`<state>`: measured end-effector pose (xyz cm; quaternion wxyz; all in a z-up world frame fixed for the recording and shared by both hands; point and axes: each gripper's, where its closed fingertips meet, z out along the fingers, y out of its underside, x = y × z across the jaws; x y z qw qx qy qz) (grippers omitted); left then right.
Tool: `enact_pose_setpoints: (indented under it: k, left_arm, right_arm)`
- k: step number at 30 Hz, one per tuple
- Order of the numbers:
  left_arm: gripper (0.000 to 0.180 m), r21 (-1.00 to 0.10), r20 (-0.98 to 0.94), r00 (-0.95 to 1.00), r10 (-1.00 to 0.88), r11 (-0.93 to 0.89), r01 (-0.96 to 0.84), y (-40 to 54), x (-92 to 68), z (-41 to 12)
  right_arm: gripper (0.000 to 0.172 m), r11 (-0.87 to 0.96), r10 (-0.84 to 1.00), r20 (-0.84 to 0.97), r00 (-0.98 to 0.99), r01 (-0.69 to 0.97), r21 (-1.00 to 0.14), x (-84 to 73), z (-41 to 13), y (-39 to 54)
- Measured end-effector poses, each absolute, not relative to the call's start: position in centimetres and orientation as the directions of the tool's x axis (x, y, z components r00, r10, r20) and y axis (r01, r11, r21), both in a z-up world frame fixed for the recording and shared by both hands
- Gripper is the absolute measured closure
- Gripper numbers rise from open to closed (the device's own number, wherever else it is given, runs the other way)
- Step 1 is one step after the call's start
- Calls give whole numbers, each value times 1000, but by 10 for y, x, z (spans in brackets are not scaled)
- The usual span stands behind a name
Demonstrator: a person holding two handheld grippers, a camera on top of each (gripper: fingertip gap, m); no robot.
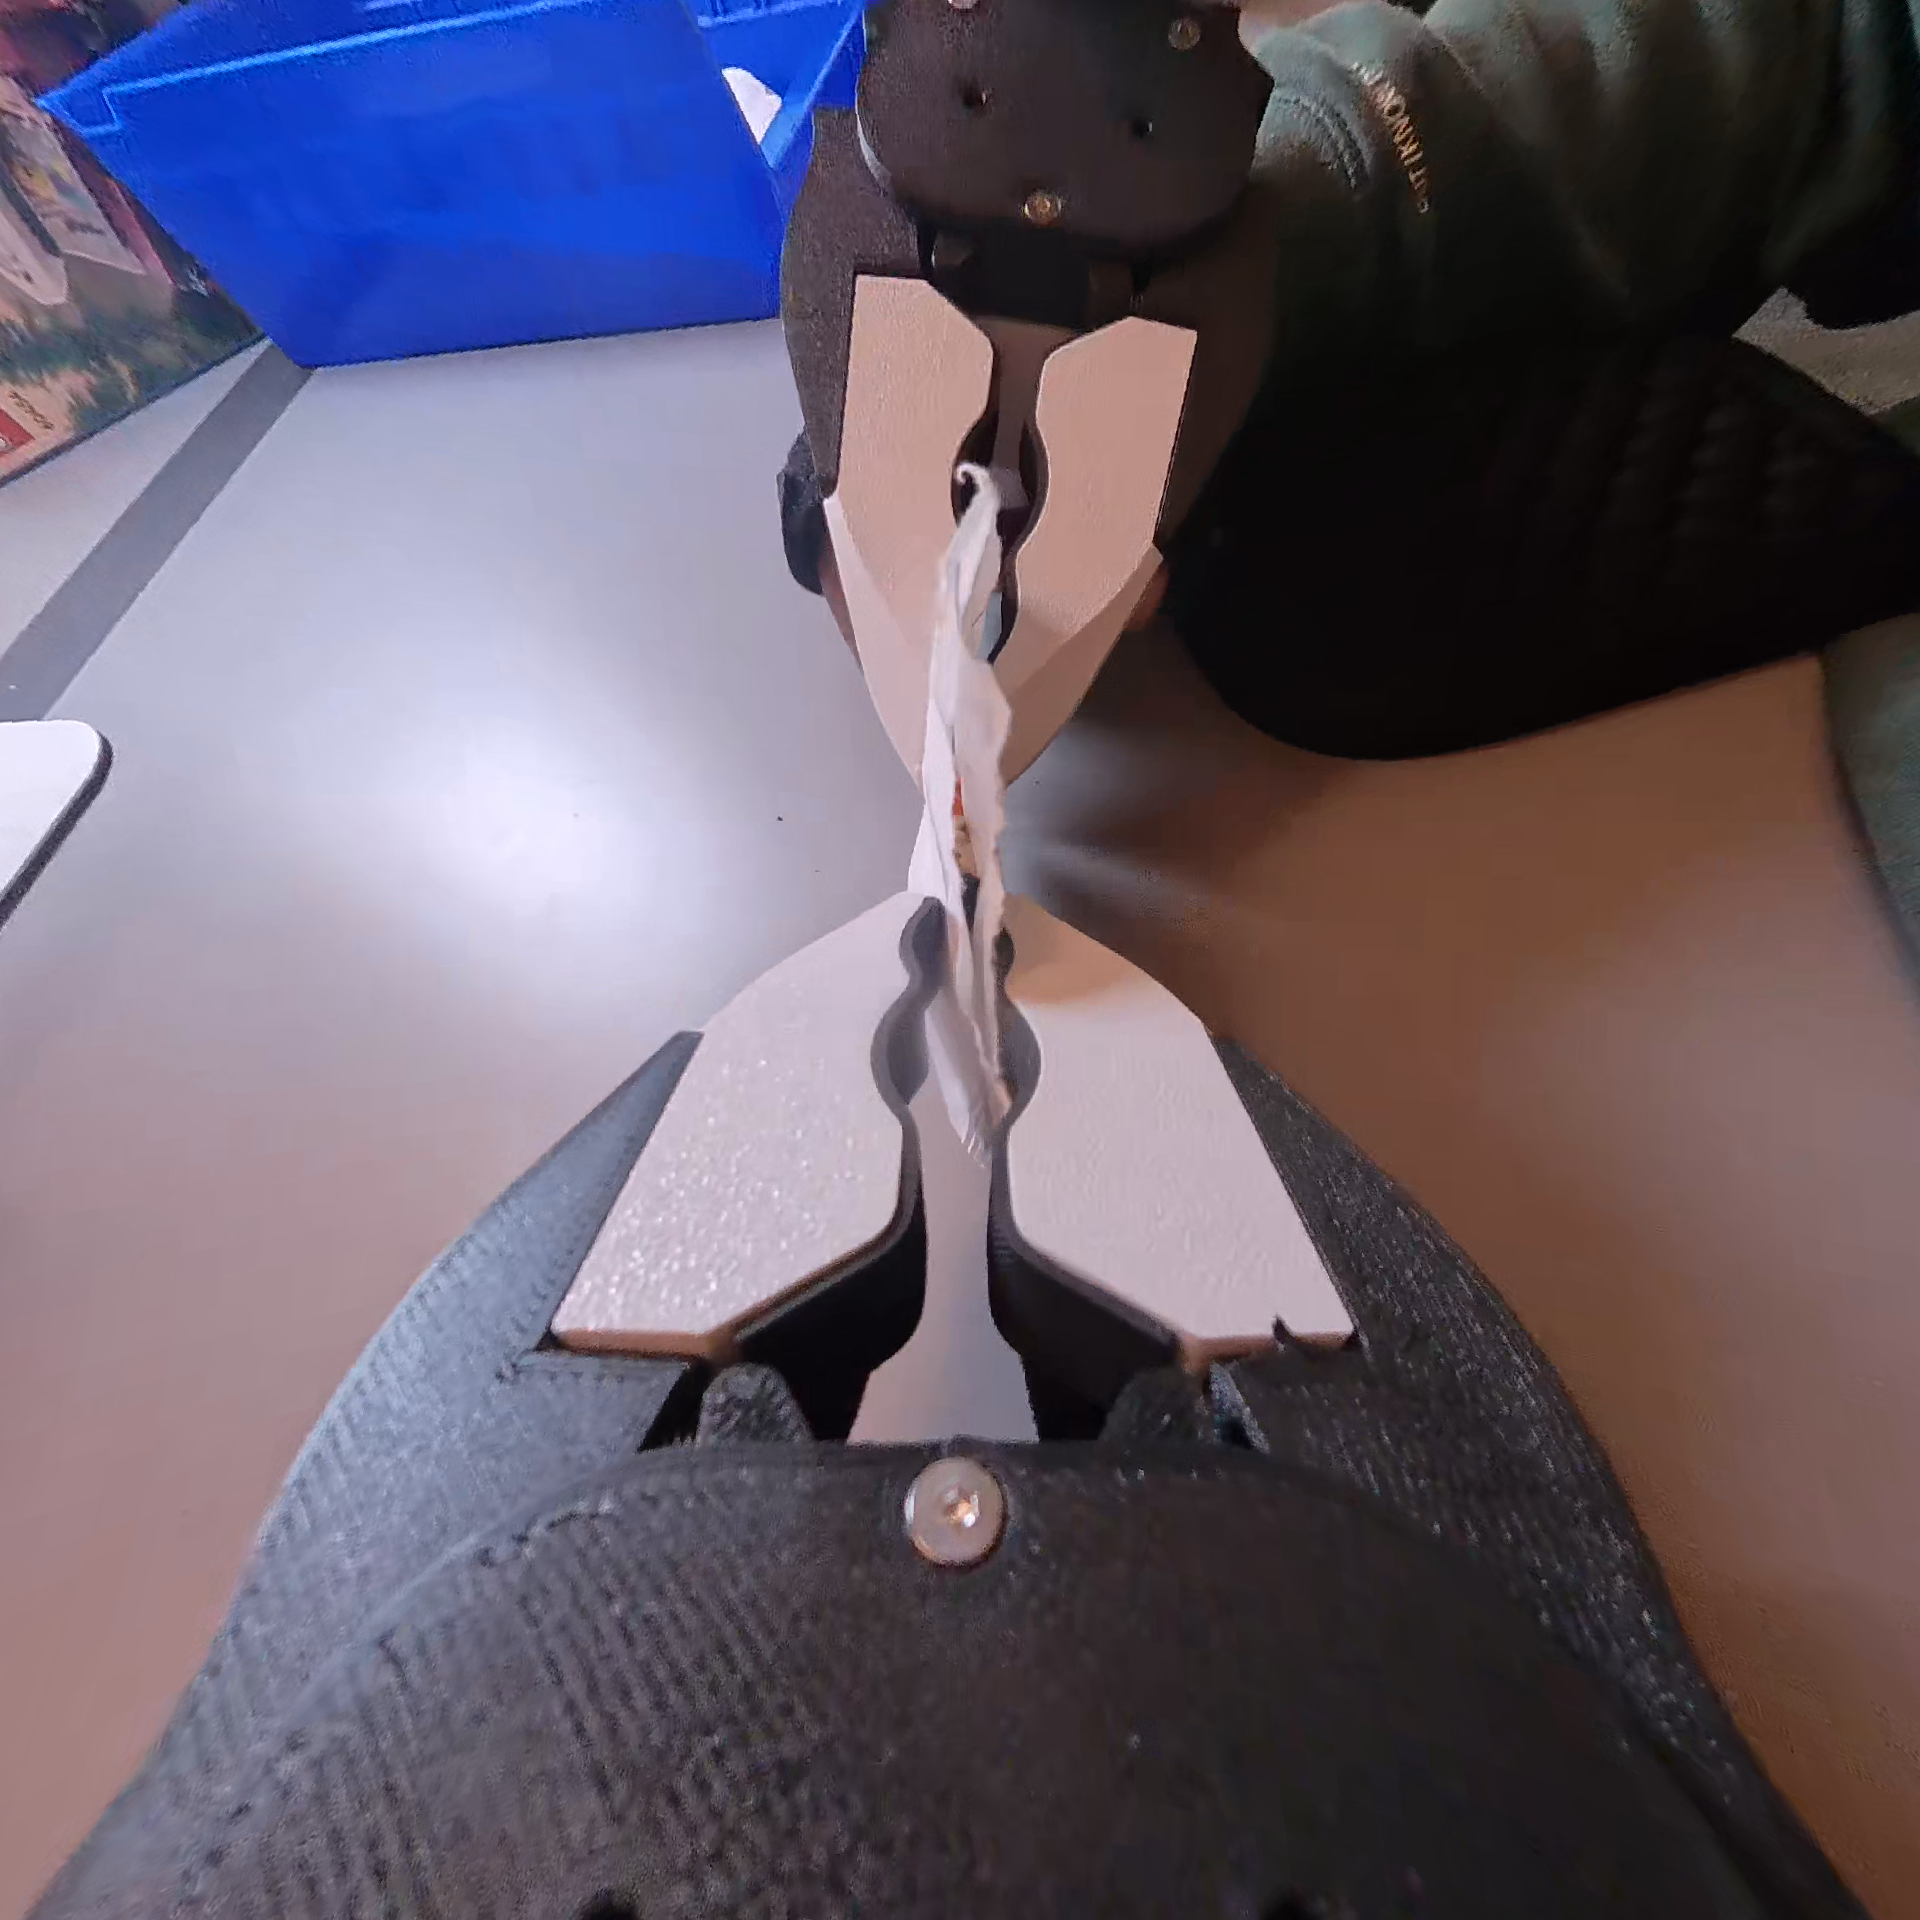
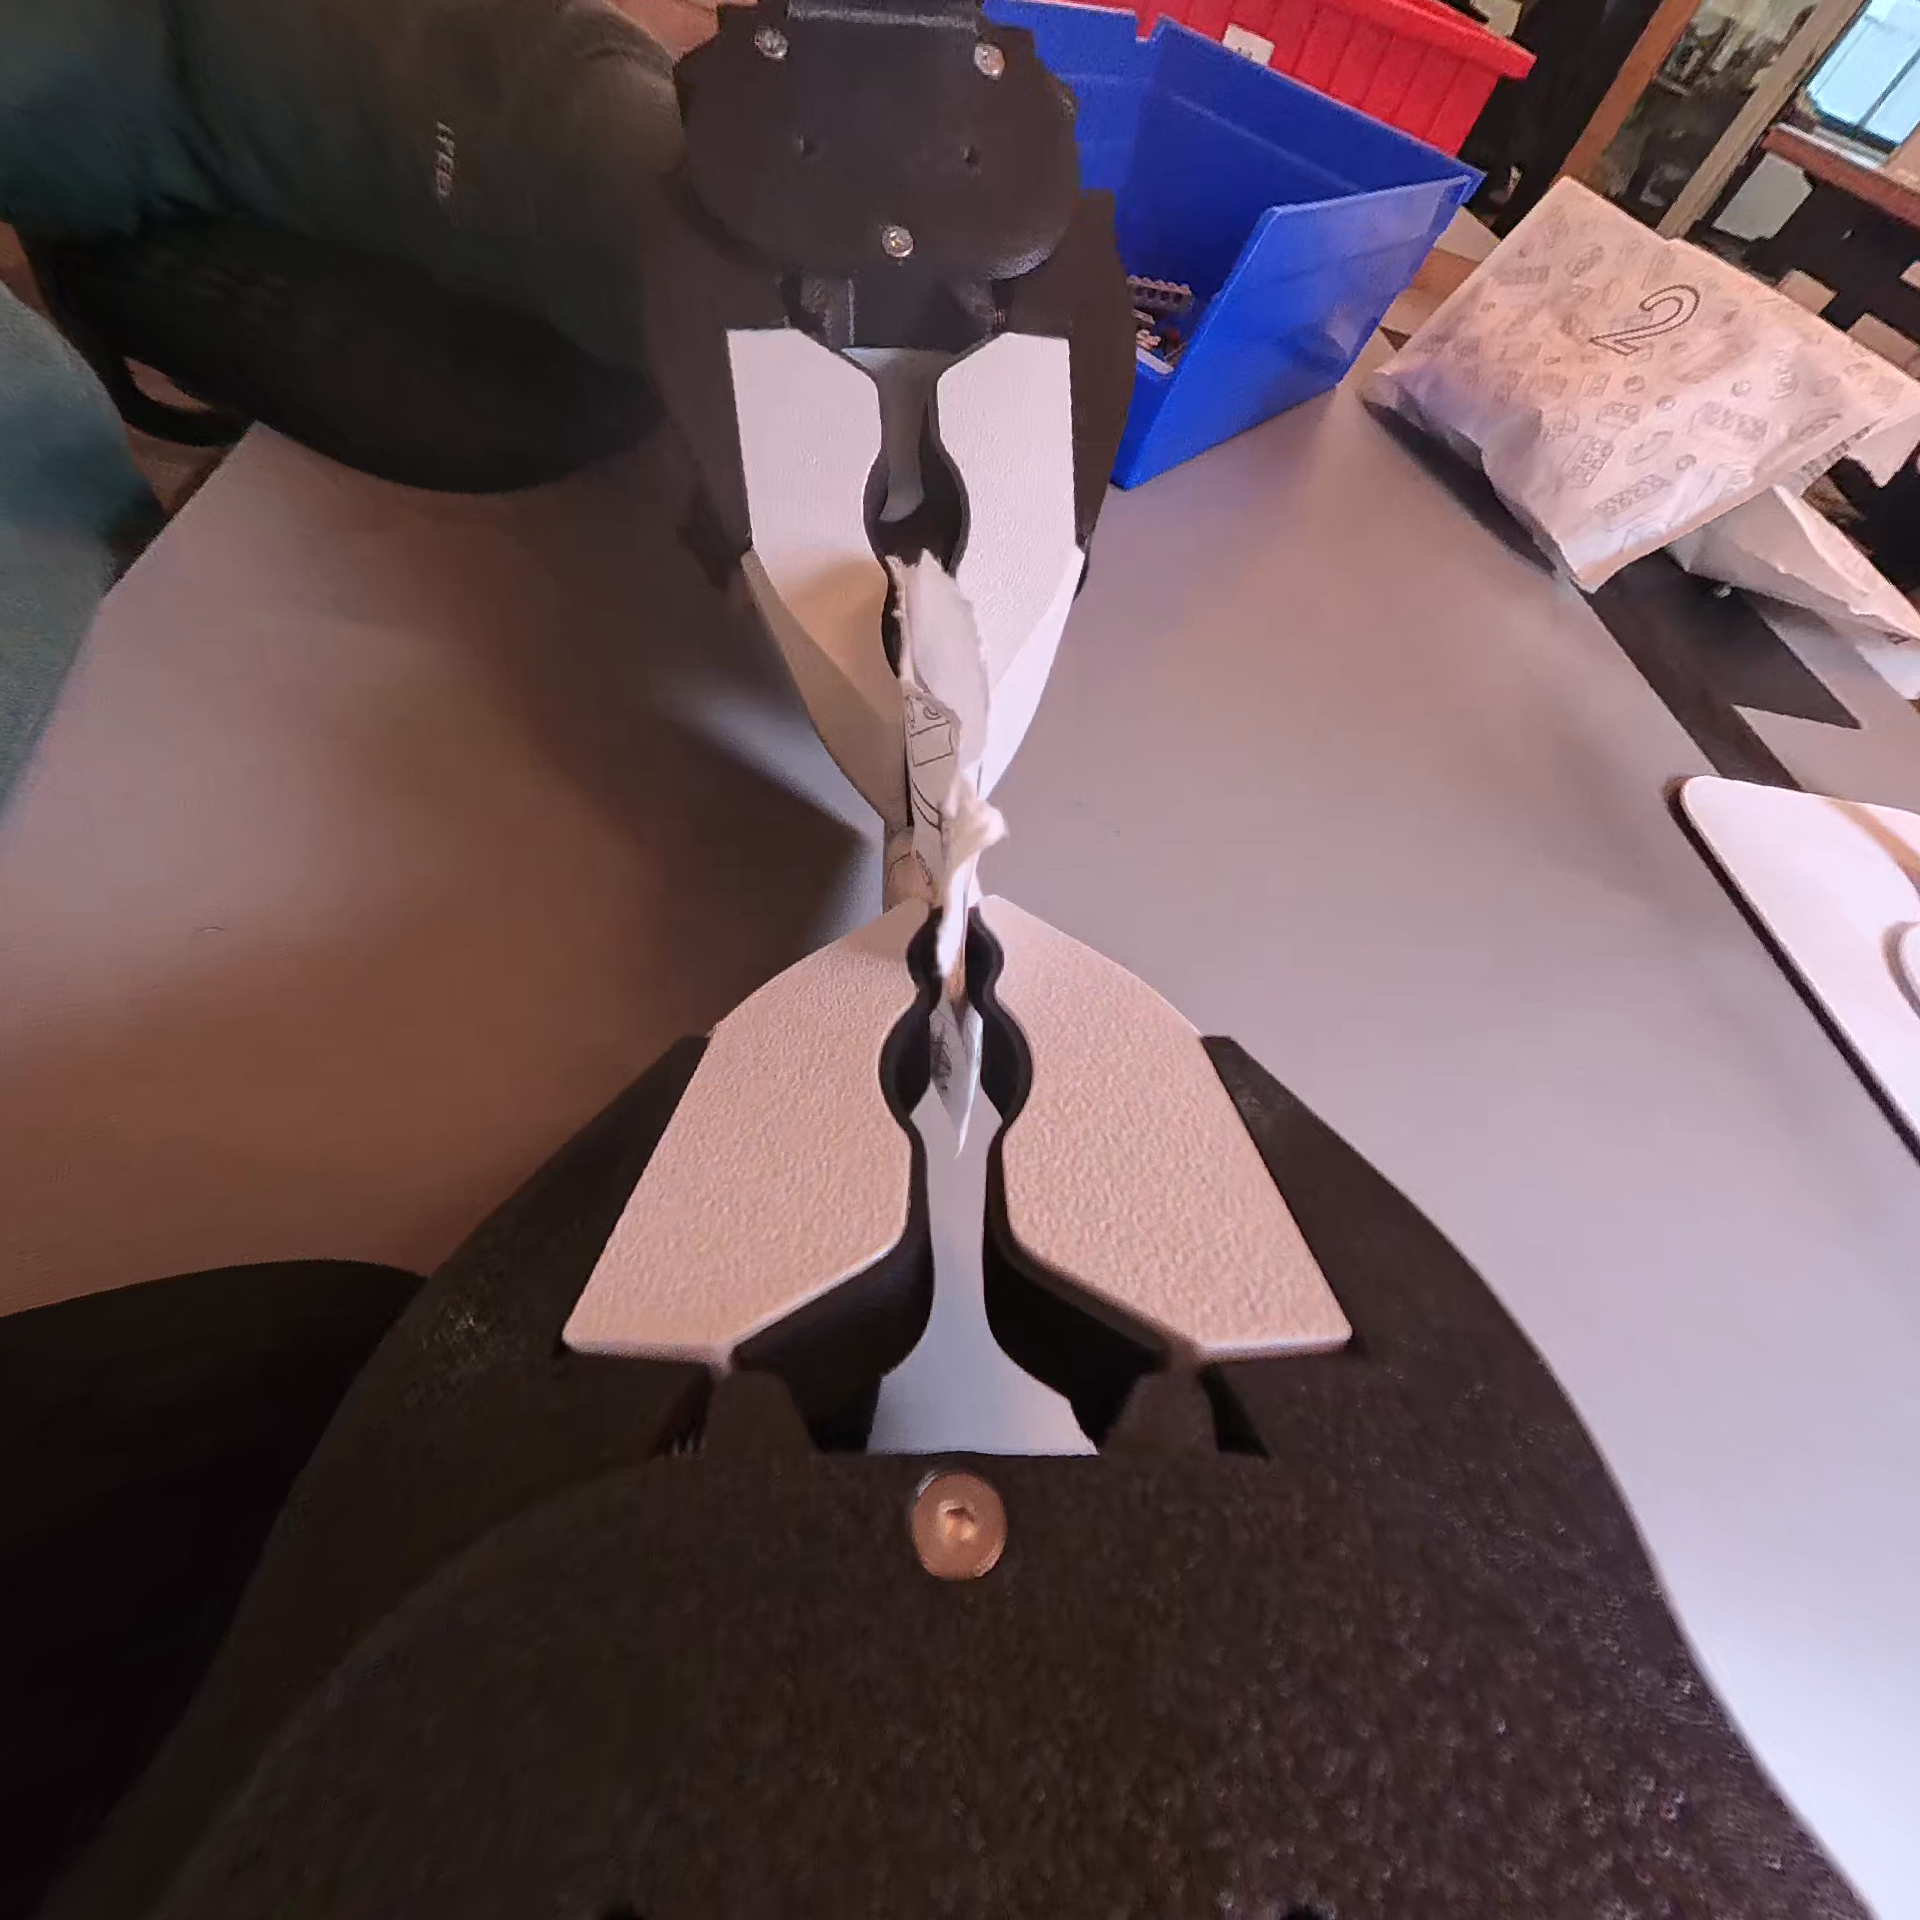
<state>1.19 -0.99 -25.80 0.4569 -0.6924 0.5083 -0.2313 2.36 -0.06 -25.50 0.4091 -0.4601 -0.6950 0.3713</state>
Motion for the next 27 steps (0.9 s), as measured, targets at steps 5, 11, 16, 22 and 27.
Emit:
enact_pose_setpoints:
  k: [5, 11, 16, 22, 27]
  left_arm:
    - [174, -806, -287, 412, -865, -15, -592, 1, 1, -266]
    - [174, -712, -466, 350, -813, 110, -693, 6, 4, -273]
    - [169, -772, -392, 356, -848, 93, -628, -1, 7, -273]
    - [178, -808, -327, 358, -874, 62, -586, -14, 13, -267]
    - [180, -830, 58, 412, -909, -273, -486, -21, 13, -278]
  right_arm:
    - [163, 299, 952, 248, -179, 368, -881, 30, -254, 8]
    - [171, 403, 915, 380, -137, 350, -846, 20, -251, 6]
    - [172, 347, 937, 298, -182, 375, -860, 25, -255, 1]
    - [172, 181, 978, 107, -182, 458, -870, 29, -262, 1]
    - [172, 31, 973, -102, -206, 558, -829, 34, -275, -12]
